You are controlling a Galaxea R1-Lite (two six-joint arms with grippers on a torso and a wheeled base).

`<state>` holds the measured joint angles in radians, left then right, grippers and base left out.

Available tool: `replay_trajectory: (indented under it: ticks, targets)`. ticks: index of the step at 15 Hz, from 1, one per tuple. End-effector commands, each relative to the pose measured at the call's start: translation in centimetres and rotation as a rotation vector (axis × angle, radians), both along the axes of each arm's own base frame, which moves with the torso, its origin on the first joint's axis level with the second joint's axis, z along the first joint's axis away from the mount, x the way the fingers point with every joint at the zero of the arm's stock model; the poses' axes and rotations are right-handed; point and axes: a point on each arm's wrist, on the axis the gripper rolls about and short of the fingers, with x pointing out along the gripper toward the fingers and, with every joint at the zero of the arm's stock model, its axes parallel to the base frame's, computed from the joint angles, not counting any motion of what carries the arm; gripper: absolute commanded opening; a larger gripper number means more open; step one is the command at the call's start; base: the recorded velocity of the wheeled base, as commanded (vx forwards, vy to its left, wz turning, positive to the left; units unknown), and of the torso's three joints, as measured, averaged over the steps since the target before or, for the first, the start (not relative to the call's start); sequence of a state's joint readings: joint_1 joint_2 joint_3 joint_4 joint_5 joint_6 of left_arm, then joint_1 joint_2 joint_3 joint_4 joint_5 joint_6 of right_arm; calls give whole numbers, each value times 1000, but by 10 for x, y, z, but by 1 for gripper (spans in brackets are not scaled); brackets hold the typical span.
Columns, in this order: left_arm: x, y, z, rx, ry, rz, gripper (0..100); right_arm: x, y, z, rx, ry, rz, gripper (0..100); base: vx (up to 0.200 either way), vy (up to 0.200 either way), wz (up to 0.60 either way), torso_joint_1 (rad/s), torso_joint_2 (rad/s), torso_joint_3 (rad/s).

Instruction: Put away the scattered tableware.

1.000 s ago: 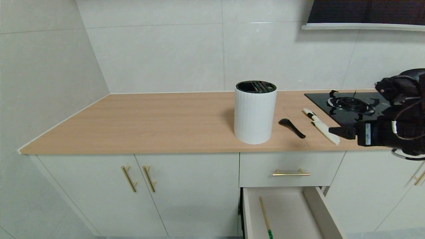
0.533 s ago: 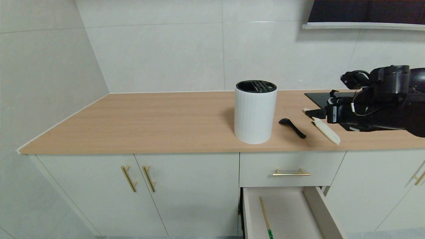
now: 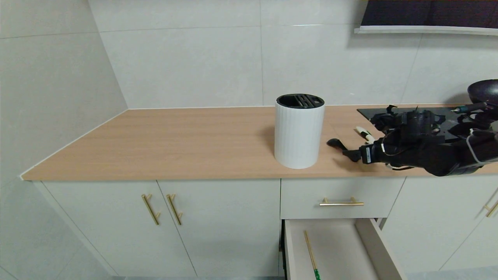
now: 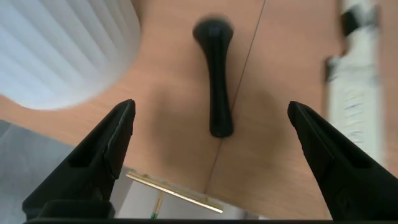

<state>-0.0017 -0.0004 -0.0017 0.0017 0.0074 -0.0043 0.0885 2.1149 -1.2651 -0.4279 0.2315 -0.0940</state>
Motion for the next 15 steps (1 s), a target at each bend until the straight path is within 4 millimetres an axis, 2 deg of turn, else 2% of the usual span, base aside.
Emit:
replay_trajectory:
  ticks: [1,4,13,14,15]
  targets:
    - [0,0,0,0,0,0,100,15,6,-30,-2,24,10,100,0,0,0,0,0,0]
    - [0,0,0,0,0,0,100,24,6,-37,1,-6,6,100,0,0,0,0,0,0]
    - [0,0,0,0,0,0,100,30,5,-46,-5,4,-6,100,0,0,0,0,0,0]
    - [0,0,0,0,0,0,100,31,5,-46,-5,3,-6,0,0,0,0,0,0,0]
    - [0,0,0,0,0,0,100,31,5,-47,-4,6,-5,0,0,0,0,0,0,0]
